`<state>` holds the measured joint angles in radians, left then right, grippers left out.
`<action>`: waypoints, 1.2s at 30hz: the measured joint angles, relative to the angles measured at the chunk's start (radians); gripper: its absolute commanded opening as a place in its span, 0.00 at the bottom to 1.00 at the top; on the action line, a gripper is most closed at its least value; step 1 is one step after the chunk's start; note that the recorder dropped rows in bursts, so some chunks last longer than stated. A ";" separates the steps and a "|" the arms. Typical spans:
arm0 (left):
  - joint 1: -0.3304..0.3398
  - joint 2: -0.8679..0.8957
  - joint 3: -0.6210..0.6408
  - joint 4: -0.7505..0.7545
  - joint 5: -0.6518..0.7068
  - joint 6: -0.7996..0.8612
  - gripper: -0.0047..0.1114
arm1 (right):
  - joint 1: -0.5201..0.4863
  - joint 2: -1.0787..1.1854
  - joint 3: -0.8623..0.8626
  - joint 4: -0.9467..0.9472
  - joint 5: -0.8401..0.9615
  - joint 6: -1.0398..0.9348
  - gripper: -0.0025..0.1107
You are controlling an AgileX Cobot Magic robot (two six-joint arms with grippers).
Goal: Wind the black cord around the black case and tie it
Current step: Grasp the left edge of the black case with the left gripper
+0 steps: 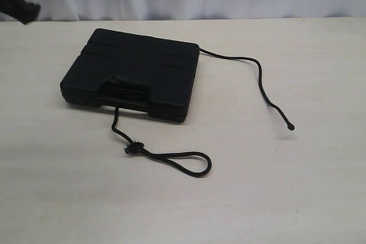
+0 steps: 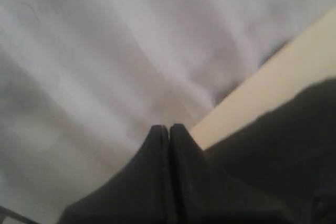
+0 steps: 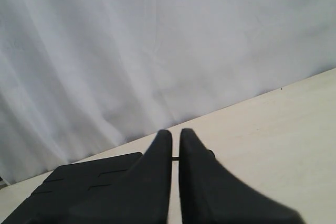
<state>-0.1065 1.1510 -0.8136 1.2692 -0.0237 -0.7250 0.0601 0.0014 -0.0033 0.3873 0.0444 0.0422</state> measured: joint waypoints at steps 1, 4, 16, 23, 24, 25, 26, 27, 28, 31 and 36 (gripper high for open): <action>-0.030 0.040 -0.005 0.078 0.056 -0.015 0.04 | 0.000 0.000 0.000 0.000 0.000 0.000 0.06; -0.088 0.158 -0.060 0.130 0.173 -0.030 0.04 | 0.000 0.000 0.000 0.000 0.000 0.000 0.06; -0.107 0.475 -0.366 -1.308 0.973 1.925 0.04 | 0.000 0.000 0.000 0.000 0.000 0.000 0.06; -0.130 0.519 -0.307 -1.555 0.865 2.250 0.29 | 0.000 0.000 0.000 0.000 0.000 0.000 0.06; -0.135 0.529 -0.292 -1.555 0.841 2.255 0.34 | 0.000 0.000 0.000 0.000 0.000 0.000 0.06; -0.144 0.536 -0.277 -1.555 0.807 2.263 0.38 | 0.000 0.000 0.000 0.000 0.000 0.000 0.06; -0.150 0.543 -0.261 -1.548 0.769 2.267 0.40 | 0.000 0.000 0.000 0.000 0.000 0.000 0.06; -0.157 0.548 -0.248 -1.541 0.733 2.271 0.43 | 0.000 0.000 0.000 0.000 0.000 0.000 0.06; -0.164 0.554 -0.233 -1.537 0.681 2.274 0.44 | 0.000 0.000 0.000 0.000 0.000 0.000 0.06; -0.173 0.575 -0.201 -1.537 0.536 2.274 0.43 | 0.000 0.000 0.000 0.000 0.000 0.000 0.06; -0.173 0.637 -0.190 -1.522 0.449 2.319 0.43 | 0.000 0.000 0.000 0.000 0.000 0.000 0.06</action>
<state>-0.2795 1.7879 -1.0033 -0.2526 0.4251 1.5943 0.0601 0.0014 -0.0033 0.3873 0.0444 0.0422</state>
